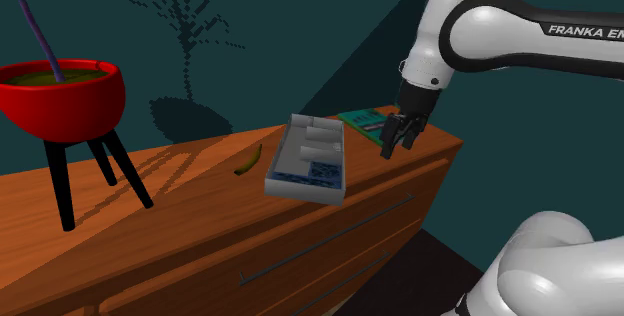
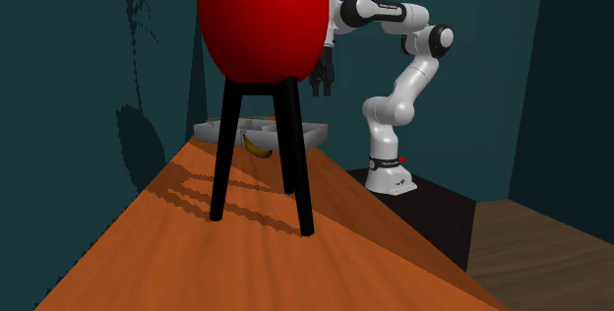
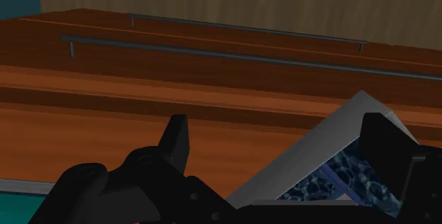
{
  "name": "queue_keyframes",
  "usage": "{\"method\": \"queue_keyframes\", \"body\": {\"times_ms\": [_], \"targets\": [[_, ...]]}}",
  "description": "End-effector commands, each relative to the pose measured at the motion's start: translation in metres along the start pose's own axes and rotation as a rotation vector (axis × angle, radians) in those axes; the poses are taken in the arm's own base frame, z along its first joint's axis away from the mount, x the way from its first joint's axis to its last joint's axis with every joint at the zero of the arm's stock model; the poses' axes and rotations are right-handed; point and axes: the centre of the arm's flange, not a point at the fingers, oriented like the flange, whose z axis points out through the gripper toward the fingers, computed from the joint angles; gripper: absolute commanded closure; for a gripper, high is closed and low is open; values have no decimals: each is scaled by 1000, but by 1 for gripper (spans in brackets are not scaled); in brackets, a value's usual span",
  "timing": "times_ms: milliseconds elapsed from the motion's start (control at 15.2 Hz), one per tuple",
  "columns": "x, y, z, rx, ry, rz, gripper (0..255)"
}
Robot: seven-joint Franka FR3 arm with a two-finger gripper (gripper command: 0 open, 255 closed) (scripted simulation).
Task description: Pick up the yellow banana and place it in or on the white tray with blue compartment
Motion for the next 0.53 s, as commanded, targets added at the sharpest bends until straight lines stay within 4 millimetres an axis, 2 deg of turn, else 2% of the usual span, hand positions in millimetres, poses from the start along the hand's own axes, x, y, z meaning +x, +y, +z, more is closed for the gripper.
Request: {"method": "queue_keyframes", "body": {"times_ms": [0,462], "targets": [[0,0,0,0,0,0,0],[37,-91,18,-52,8,274,0]]}}
